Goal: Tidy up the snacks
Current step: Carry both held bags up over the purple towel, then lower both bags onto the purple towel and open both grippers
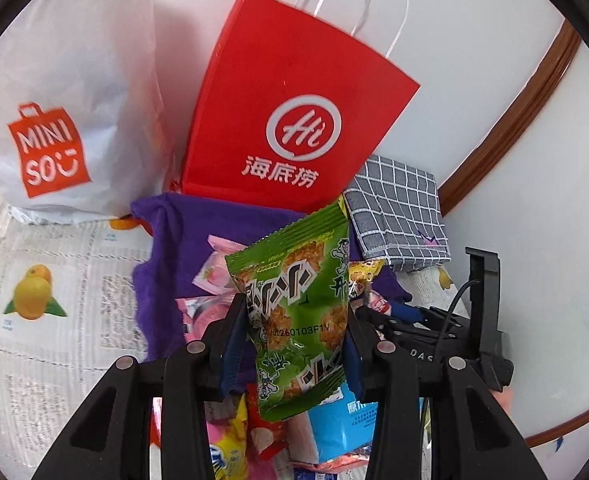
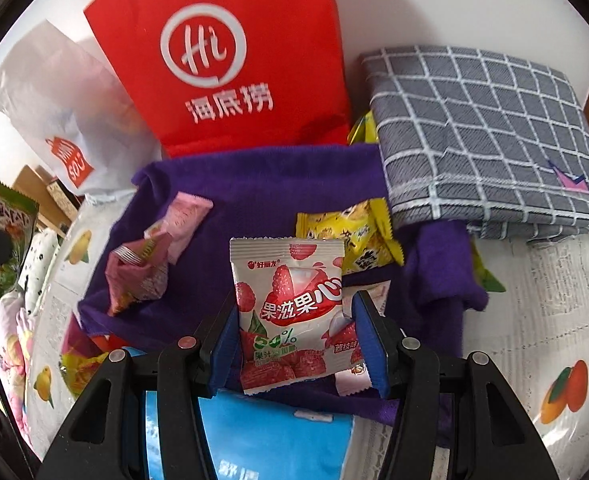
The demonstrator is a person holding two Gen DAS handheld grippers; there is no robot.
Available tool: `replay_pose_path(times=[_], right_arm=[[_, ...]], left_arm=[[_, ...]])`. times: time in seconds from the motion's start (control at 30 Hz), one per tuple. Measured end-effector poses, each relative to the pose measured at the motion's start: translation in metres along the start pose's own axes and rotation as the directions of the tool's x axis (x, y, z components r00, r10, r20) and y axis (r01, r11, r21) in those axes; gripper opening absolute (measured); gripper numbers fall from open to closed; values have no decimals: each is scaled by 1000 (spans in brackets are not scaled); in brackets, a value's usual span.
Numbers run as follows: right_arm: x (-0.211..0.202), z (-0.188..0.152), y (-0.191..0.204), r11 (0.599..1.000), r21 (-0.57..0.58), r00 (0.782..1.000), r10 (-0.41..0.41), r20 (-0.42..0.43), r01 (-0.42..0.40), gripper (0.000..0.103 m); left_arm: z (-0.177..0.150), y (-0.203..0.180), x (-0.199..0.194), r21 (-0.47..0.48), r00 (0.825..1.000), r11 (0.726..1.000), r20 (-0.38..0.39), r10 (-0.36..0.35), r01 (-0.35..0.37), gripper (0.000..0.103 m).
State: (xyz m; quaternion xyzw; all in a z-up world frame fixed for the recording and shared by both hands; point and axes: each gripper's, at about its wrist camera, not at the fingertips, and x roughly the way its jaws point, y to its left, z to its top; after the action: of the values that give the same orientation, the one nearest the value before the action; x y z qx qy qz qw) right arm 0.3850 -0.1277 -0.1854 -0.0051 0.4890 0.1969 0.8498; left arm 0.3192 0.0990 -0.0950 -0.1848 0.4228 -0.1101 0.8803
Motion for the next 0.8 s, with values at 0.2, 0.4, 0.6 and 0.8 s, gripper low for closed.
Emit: replay_pose_path(times=[0.2, 0.4, 0.6, 0.8], right_arm=[[11, 1, -5, 1000, 10, 1000, 13, -27, -13, 56], [3, 2, -7, 1000, 23, 1000, 18, 15, -19, 71], [-21, 2, -6, 1000, 7, 999, 1, 50, -2, 71], [-52, -9, -14, 999, 5, 995, -39, 93, 39, 71]], left_arm=[[-3, -8, 31, 5, 998, 1000, -53, -23, 24, 40], [-6, -13, 60, 3, 995, 1000, -94, -30, 31, 40], [-5, -13, 82, -8, 991, 1000, -136, -20, 19, 40], [-4, -8, 100, -50, 985, 999, -169, -23, 15, 40]])
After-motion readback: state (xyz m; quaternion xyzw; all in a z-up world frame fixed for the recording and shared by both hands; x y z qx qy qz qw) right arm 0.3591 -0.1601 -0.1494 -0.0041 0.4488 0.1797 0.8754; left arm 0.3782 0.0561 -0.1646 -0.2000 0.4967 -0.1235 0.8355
